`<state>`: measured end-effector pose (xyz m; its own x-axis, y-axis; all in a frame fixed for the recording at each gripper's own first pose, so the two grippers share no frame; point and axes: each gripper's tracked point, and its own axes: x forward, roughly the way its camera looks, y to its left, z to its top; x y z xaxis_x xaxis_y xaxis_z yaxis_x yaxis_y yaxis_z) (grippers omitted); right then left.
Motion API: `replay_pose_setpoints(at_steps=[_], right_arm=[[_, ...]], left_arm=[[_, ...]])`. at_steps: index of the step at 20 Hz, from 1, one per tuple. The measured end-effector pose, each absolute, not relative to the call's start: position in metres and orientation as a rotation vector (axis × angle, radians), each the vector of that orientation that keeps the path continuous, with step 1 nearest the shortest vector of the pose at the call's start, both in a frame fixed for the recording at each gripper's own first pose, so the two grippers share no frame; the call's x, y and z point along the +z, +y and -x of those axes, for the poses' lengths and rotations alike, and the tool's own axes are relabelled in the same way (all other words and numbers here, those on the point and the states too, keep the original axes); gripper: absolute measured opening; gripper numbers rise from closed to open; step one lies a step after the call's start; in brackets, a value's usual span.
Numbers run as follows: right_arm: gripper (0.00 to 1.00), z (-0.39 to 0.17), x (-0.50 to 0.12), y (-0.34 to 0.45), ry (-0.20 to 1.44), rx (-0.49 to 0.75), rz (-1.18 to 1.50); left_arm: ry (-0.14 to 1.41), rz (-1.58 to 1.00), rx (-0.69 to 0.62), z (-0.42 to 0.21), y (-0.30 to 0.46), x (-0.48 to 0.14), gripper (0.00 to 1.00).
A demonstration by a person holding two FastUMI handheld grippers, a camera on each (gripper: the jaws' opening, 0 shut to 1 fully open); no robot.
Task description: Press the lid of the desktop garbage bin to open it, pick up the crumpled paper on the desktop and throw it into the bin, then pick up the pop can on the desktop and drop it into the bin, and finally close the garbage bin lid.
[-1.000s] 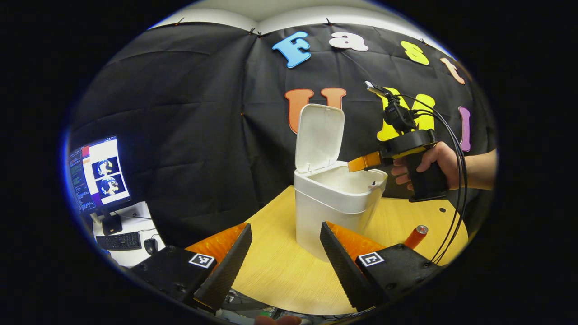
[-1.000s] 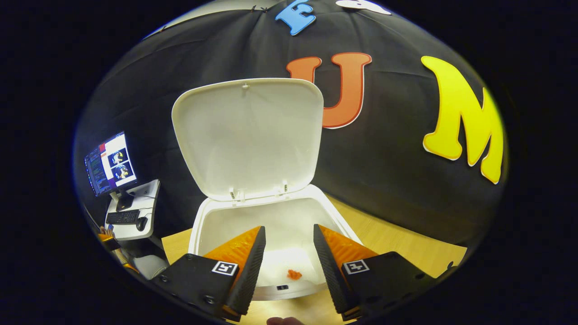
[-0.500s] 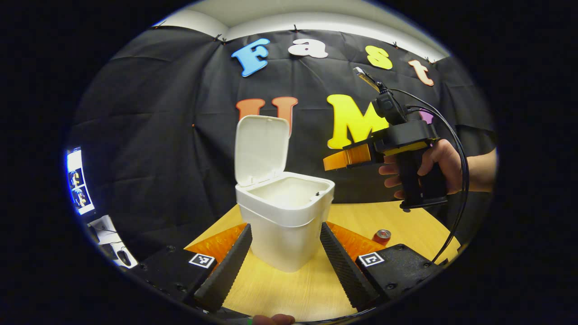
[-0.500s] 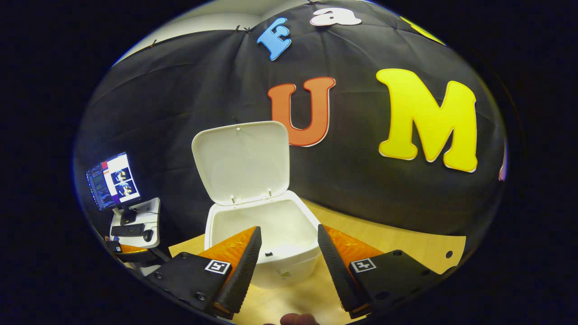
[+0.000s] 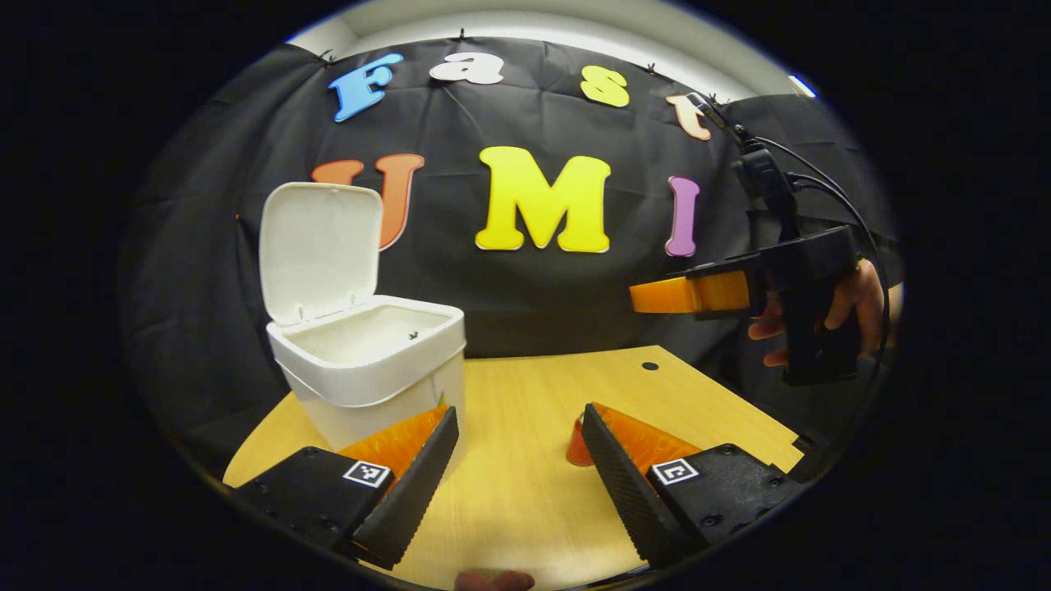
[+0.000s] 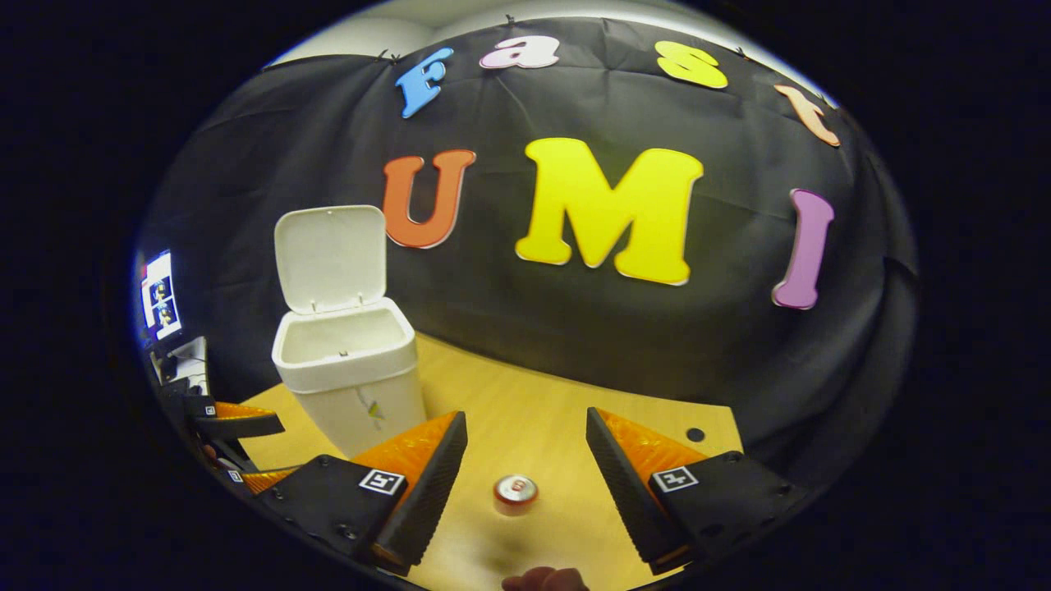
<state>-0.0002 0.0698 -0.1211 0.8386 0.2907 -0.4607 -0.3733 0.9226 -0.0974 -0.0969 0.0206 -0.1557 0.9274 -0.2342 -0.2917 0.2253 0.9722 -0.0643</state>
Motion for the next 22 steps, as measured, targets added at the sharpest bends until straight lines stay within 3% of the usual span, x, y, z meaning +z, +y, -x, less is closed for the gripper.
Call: replay_pose_setpoints(at_steps=[8,16,22], right_arm=[[0.93,0.072,-0.153,-0.077,0.591,0.082,0.137],[0.93,0.117,-0.178,-0.146,0.688,-0.032,0.223],[0.93,0.122,-0.199,-0.153,0.764,-0.082,0.174]], left_arm=[[0.386,-0.026,-0.375,0.078,-0.052,-0.235,1.00],[0.471,-0.022,-0.399,0.033,-0.087,-0.319,1.00],[0.510,-0.080,-0.400,0.005,-0.098,-0.362,1.00]])
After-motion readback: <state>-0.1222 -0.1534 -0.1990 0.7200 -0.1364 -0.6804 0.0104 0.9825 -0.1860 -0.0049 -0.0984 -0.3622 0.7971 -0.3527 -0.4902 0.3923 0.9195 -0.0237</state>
